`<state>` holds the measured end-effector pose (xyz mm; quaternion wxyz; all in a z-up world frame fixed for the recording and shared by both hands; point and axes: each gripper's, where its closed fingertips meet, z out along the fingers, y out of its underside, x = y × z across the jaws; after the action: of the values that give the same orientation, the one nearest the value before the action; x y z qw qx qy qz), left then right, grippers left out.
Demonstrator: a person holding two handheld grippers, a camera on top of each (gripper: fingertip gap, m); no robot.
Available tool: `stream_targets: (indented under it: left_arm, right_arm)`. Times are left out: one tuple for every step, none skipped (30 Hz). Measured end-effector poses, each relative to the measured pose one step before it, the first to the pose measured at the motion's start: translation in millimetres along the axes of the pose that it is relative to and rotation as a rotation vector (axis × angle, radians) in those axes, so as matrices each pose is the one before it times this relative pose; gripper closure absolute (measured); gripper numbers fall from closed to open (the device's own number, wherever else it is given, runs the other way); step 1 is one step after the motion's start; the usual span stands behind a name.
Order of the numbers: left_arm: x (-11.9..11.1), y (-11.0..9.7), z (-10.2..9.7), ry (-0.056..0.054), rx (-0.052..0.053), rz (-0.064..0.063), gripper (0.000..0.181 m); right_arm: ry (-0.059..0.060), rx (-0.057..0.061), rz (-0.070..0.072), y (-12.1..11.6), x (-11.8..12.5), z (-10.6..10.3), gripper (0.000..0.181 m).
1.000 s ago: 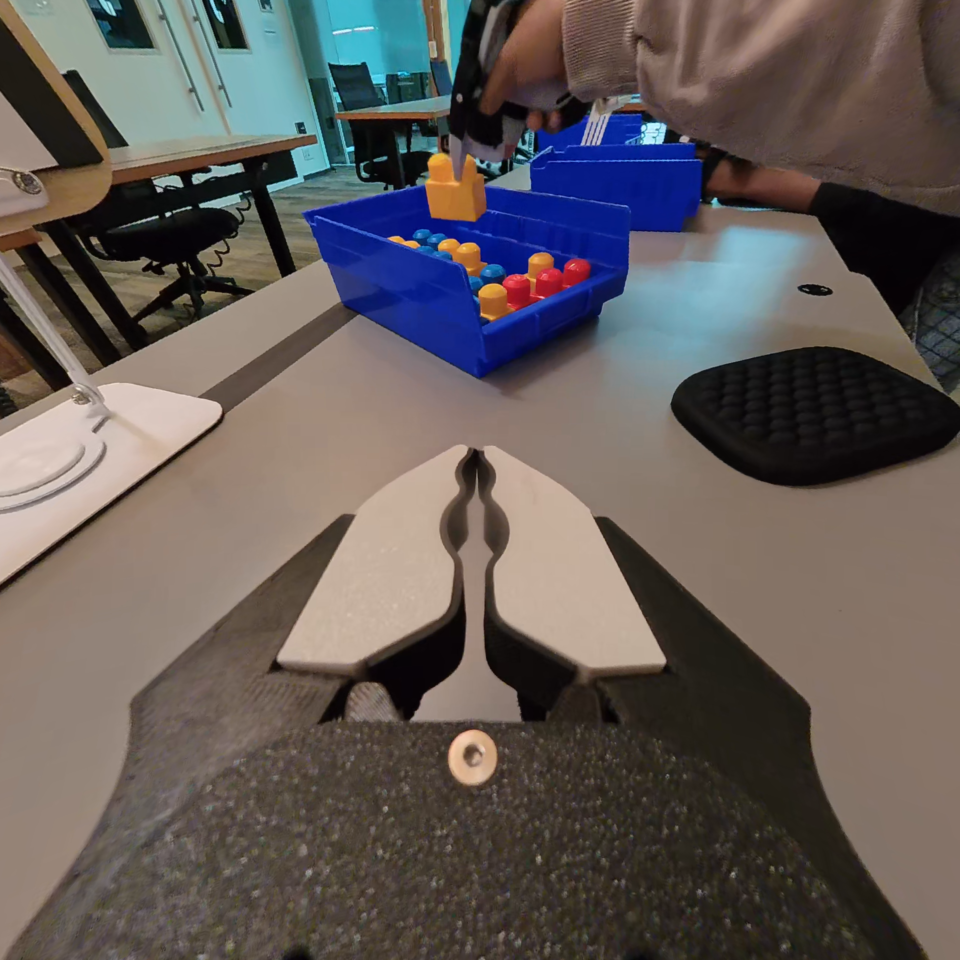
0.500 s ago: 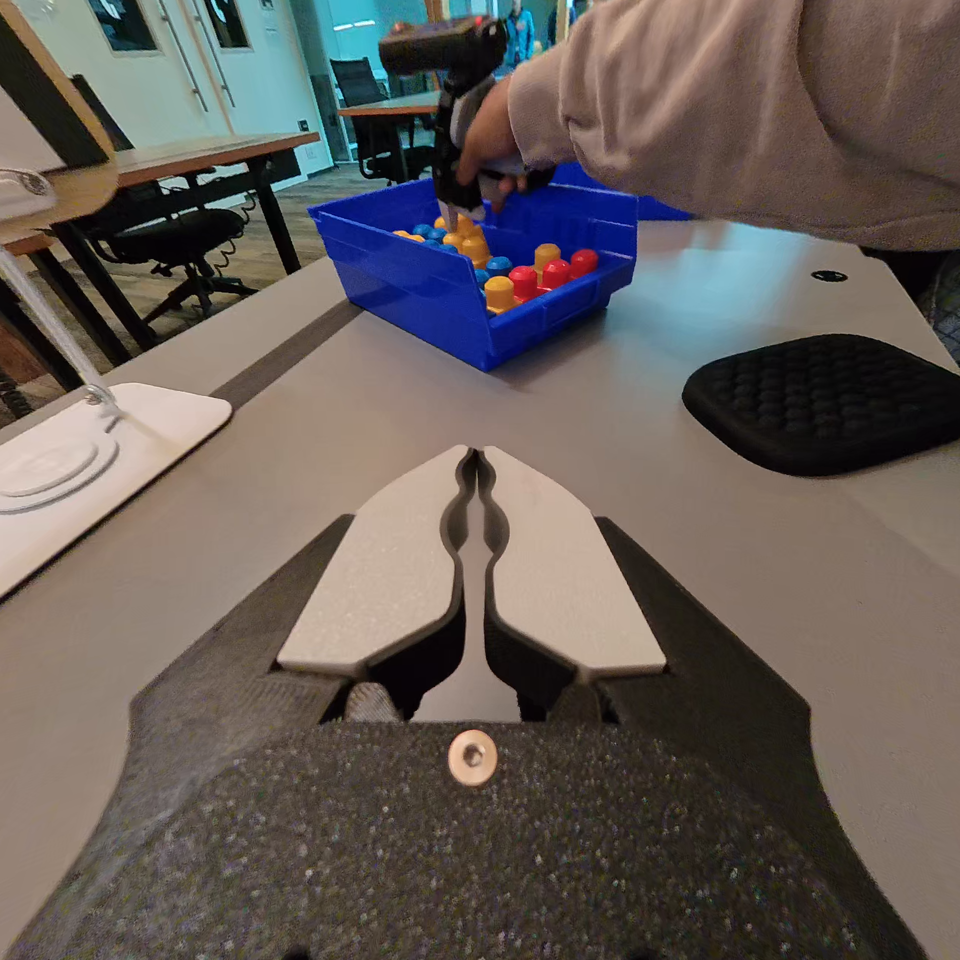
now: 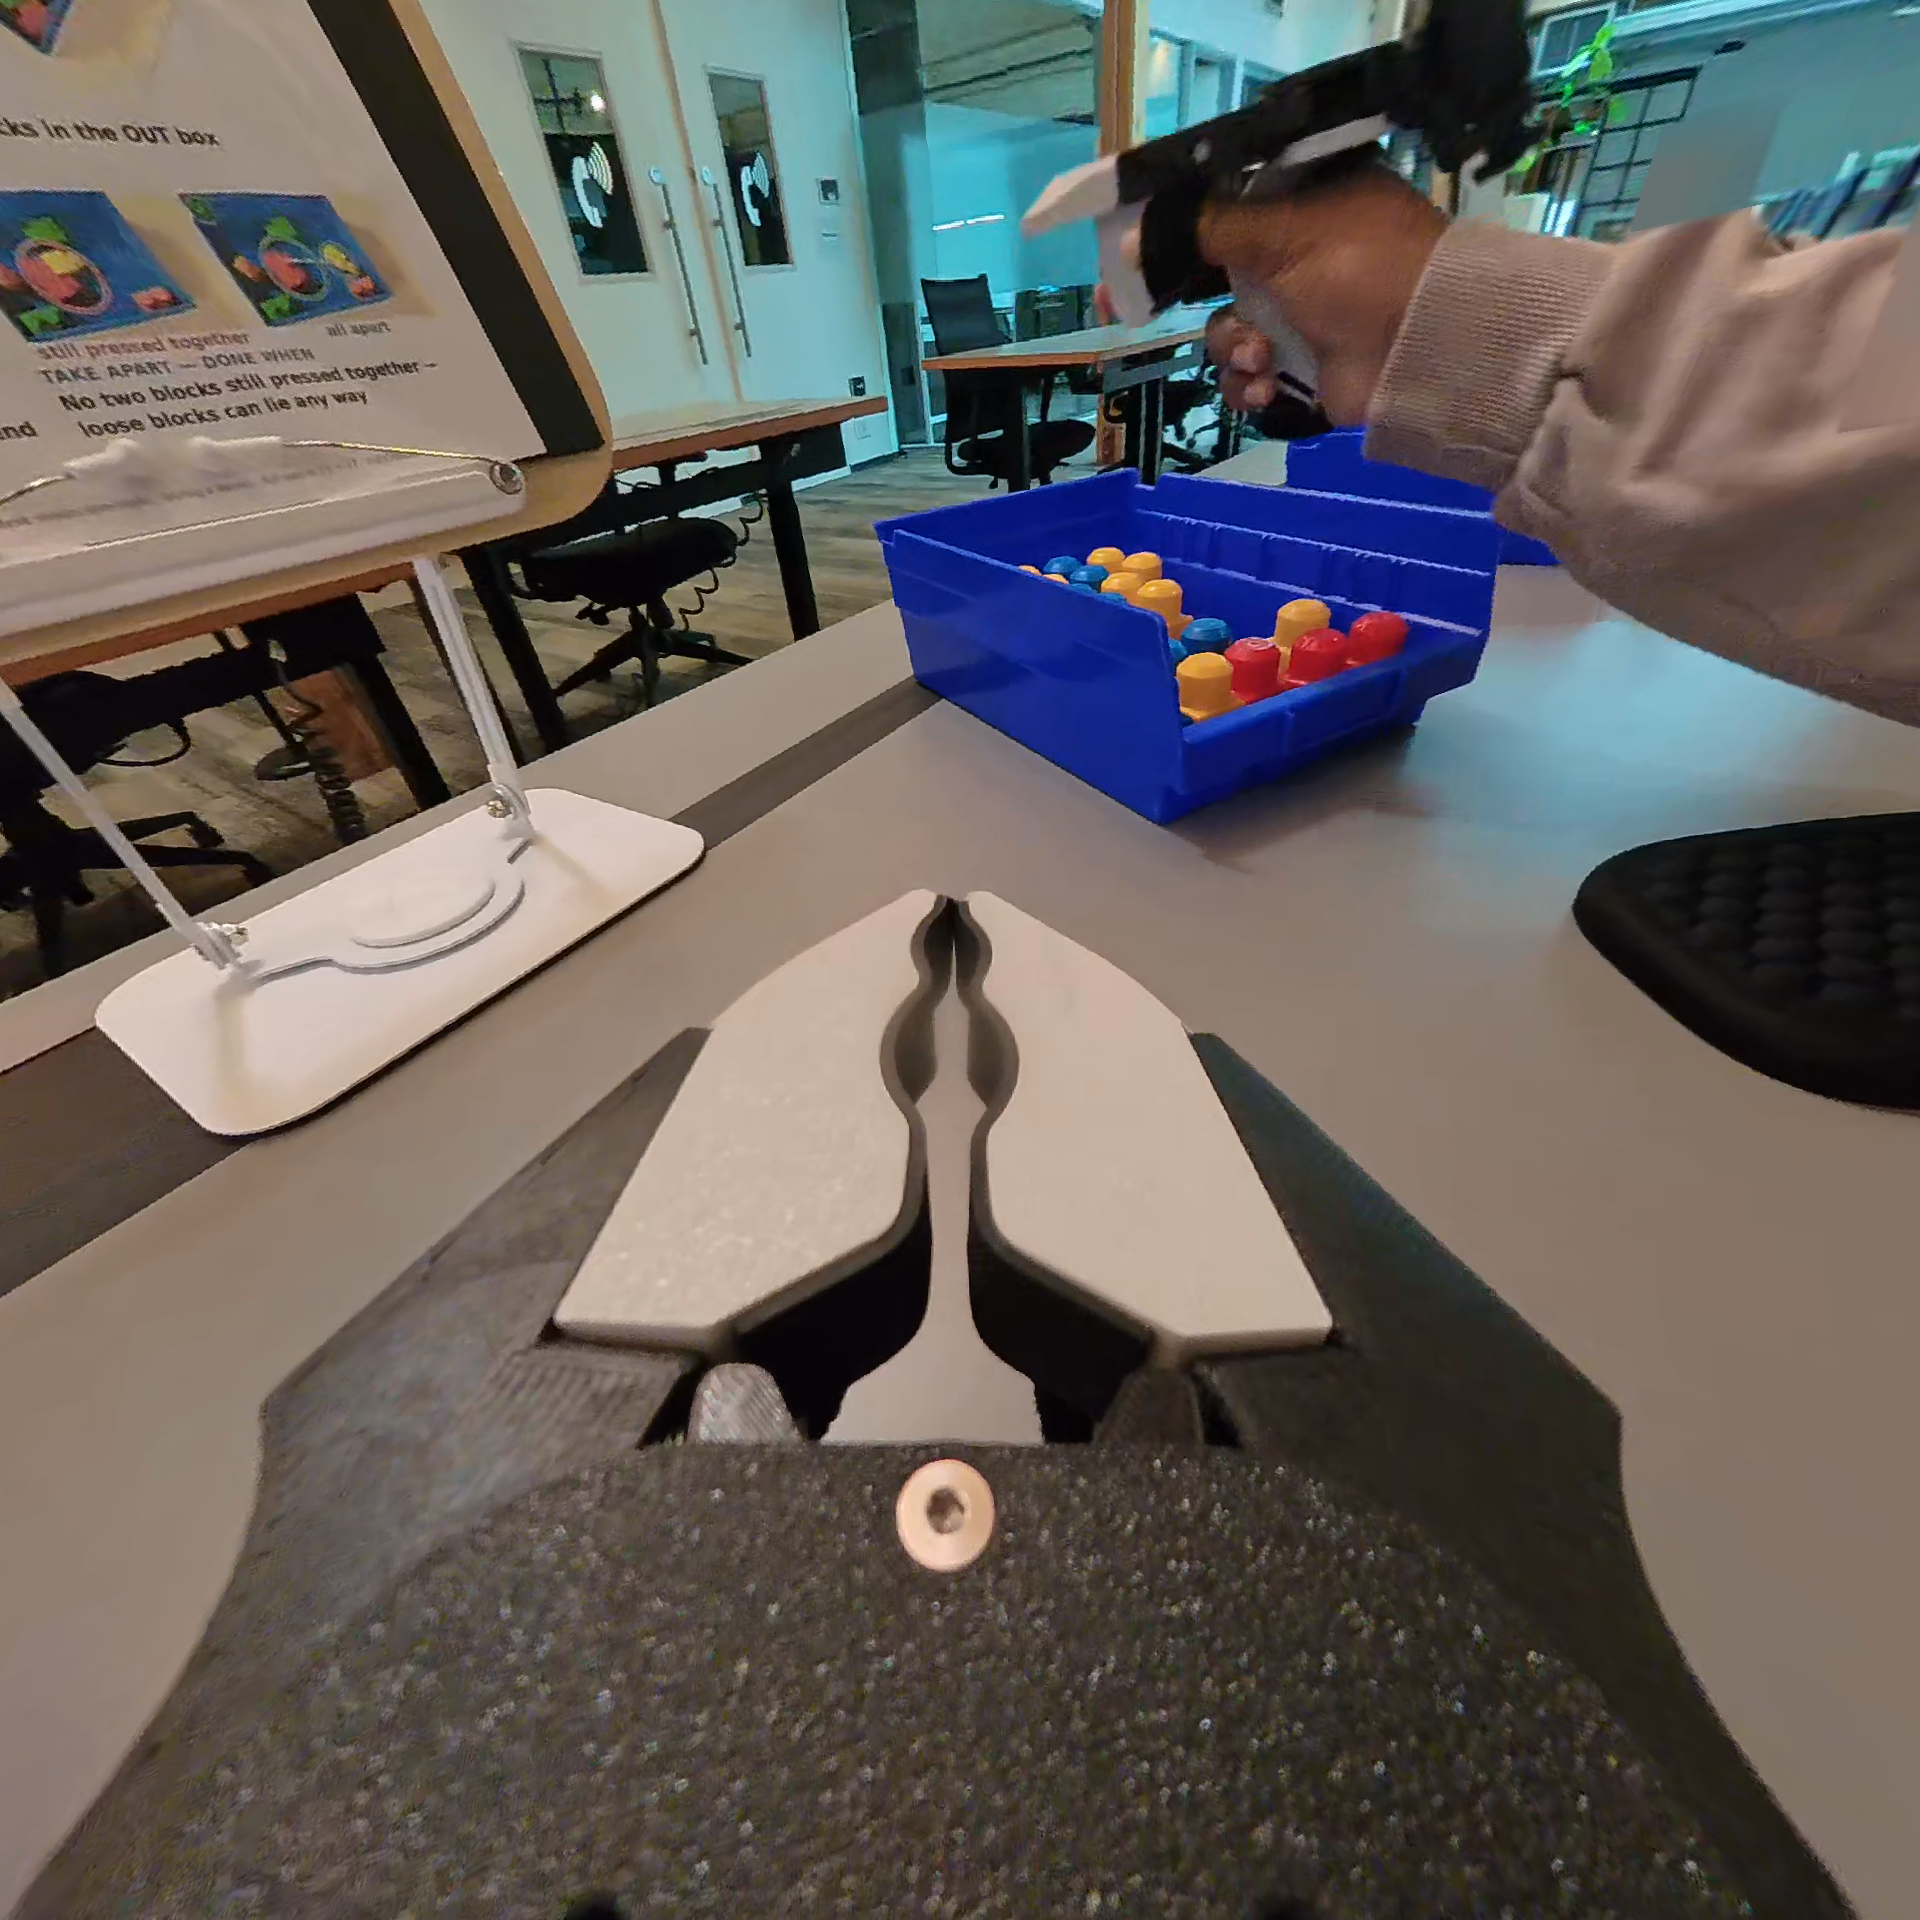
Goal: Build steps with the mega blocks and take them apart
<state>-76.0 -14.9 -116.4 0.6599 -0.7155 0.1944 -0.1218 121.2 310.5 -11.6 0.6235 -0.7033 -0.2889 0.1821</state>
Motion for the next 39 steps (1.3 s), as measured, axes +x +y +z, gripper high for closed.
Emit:
stream_targets:
  left_arm:
    - [-1.05,-0.06,-0.21,-0.0107,0.0015,0.0085,0.181]
    - [-1.66,-0.16,-0.55,-0.014,0.002,0.0071,0.181]
    - [-2.74,-0.14,-0.97,-0.0188,0.0017,0.0049,0.181]
    - [-4.08,-0.3,-1.34,-0.0222,0.0035,0.0016,0.181]
    - [-5.14,-1.06,-1.96,-0.0247,0.007,-0.0038,0.181]
    - [-6.75,-1.69,-2.45,-0.0297,0.0092,-0.008,0.181]
    - [-8.74,-2.09,-3.05,-0.0372,0.0098,-0.0067,0.181]
    - [-10.58,-3.02,-3.85,-0.0447,0.011,-0.0035,0.181]
    - [-12.38,-4.06,-4.69,-0.0498,0.0124,-0.0019,0.181]
    - [-14.61,-4.65,-5.35,-0.0577,0.0117,-0.0014,0.181]
    - [-17.64,-4.83,-5.62,-0.0679,0.0115,-0.005,0.181]
    - [-19.93,-5.52,-5.57,-0.073,0.0164,-0.0122,0.18]
    - [-21.73,-6.53,-5.06,-0.0732,0.0224,-0.0171,0.174]
    - [-23.01,-6.32,-3.71,-0.0721,0.0164,-0.0155,0.17]
    - [-23.72,-4.98,-1.62,-0.0697,0.0028,-0.0098,0.165]
    - [-24.4,-3.35,0.81,-0.0681,-0.0095,-0.0035,0.16]
    - [-23.99,-1.14,3.61,-0.0627,-0.0204,0.0034,0.153]
    - [-23.36,1.49,6.57,-0.0572,-0.033,0.0066,0.147]
    - [-22.9,3.75,8.97,-0.0573,-0.0415,0.0003,0.144]
    - [-20.84,4.92,10.99,-0.0483,-0.0435,-0.013,0.137]
    - [-17.89,6.0,12.55,-0.0381,-0.0489,-0.0228,0.132]
    - [-15.78,6.06,12.78,-0.0371,-0.0483,-0.023,0.132]
    - [-13.82,4.16,12.5,-0.0371,-0.0319,-0.0204,0.133]
    - [-11.81,3.63,12.39,-0.0337,-0.024,-0.0224,0.134]
    - [-9.44,4.94,12.57,-0.0249,-0.0318,-0.024,0.133]
    - [-7.45,5.9,12.39,-0.0193,-0.0391,-0.0195,0.131]
    - [-6.74,5.32,11.34,-0.0219,-0.0347,-0.0082,0.13]
    - [-5.98,4.32,10.14,-0.0245,-0.0261,0.0038,0.129]
    - [-5.11,4.5,9.14,-0.0254,-0.025,0.0111,0.127]
    - [-3.98,4.81,8.32,-0.0215,-0.0248,0.0114,0.126]
    - [-2.46,4.66,7.53,-0.0154,-0.024,0.0093,0.126]
    - [-1.7,4.2,6.76,-0.0127,-0.021,0.0097,0.125]
    - [-0.85,3.37,5.95,-0.008,-0.0155,0.0099,0.124]
    - [0.14,2.94,5.27,-0.0035,-0.0131,0.0097,0.124]
    - [0.68,2.76,4.72,-0.0016,-0.0126,0.0128,0.125]
    - [1.03,2.65,4.32,-0.0008,-0.0115,0.0165,0.127]
    - [0.79,0.15,3.17,0.0006,0.0037,0.011,0.13]
    - [0.43,-0.83,2.07,0.001,0.0064,0.0043,0.137]
    - [0.28,-0.3,1.66,0.003,-0.0002,-0.001,0.145]
  right_arm:
    - [-0.0429,0.067,0.0236,-6.34,-17.47,-8.61,0.175]
    - [-0.0354,0.049,0.0319,-2.23,-17.21,-7.25,0.181]
    - [-0.0491,0.0322,0.0308,1.85,-19.68,-5.43,0.181]
    - [-0.0424,0.0187,0.026,5.15,-19.39,-4.57,0.181]
    - [-0.0331,0.0132,0.0221,7.02,-18.72,-3.76,0.181]
    - [-0.038,-0.0014,0.0113,9.45,-19.72,-2.88,0.181]
    - [-0.0252,-0.0101,0.0019,10.91,-17.74,-2.06,0.181]
    - [-0.0263,-0.0056,-0.0069,10.88,-17.29,-1.19,0.181]
    - [-0.0214,-0.0069,-0.018,11.13,-15.31,-0.17,0.181]
    - [-0.0154,-0.0045,-0.026,10.52,-12.44,0.53,0.181]
    - [-0.0201,0.0012,-0.0373,9.14,-11.04,1.49,0.181]
    - [-0.0338,-0.0001,-0.035,7.71,-11.0,2.31,0.181]
    - [-0.046,-0.0025,-0.0121,5.92,-11.18,2.57,0.181]
    - [-0.0474,0.0033,-0.0043,3.53,-10.07,1.92,0.181]
    - [-0.0263,0.0077,-0.0089,1.7,-6.34,0.87,0.181]
    - [-0.0179,0.0017,-0.0132,1.6,-4.47,0.36,0.181]
    - [-0.0093,0.0009,-0.0084,1.36,-2.79,0.27,0.181]
    - [-0.0032,0.0015,0.0021,1.1,-1.61,0.21,0.181]
    - [-0.0051,-0.0001,0.0091,0.99,-1.56,0.06,0.181]
    - [-0.0029,-0.0011,0.0083,0.72,-1.21,-0.15,0.181]
    - [0.0022,-0.002,0.0006,0.28,-0.55,-0.32,0.181]
    - [0.0076,0.0012,-0.0054,-0.46,0.28,-0.65,0.181]
    - [0.0051,0.0025,-0.0066,-0.72,0.18,-0.62,0.181]
    - [0.004,-0.0003,-0.0057,-0.44,0.2,-0.53,0.181]
    - [0.0011,-0.0015,-0.0056,-0.17,0.04,-0.64,0.181]
    - [-0.0052,-0.001,-0.0045,-0.01,-0.7,-0.53,0.181]
    - [0.0012,-0.0031,-0.0005,0.53,0.4,-0.25,0.181]
    - [-0.0003,-0.0039,0.0022,0.88,0.35,-0.16,0.181]
    - [0.0012,-0.0029,0.0031,0.68,0.82,-0.07,0.181]
    - [0.0096,-0.0014,0.0039,0.52,2.15,-0.18,0.181]
    - [-0.0001,-0.0002,0.0059,0.09,0.94,-0.23,0.181]
    - [0.0043,0.0011,0.008,-0.14,1.73,-0.22,0.181]
    - [0.0122,0.0006,0.0074,-0.09,2.8,-0.25,0.181]
    - [0.0079,-0.0005,0.0071,-0.17,2.24,-0.22,0.181]
    - [0.0042,0.0023,0.0073,-0.55,1.73,-0.22,0.181]
    - [0.003,0.0031,0.0063,-0.78,1.47,-0.24,0.181]
    - [0.0058,0.0012,0.0043,-0.47,1.63,-0.08,0.181]
    - [0.003,0.0026,0.0025,-0.47,1.06,0.0,0.181]
    - [0.0012,0.0007,0.003,-0.03,0.84,0.0,0.181]
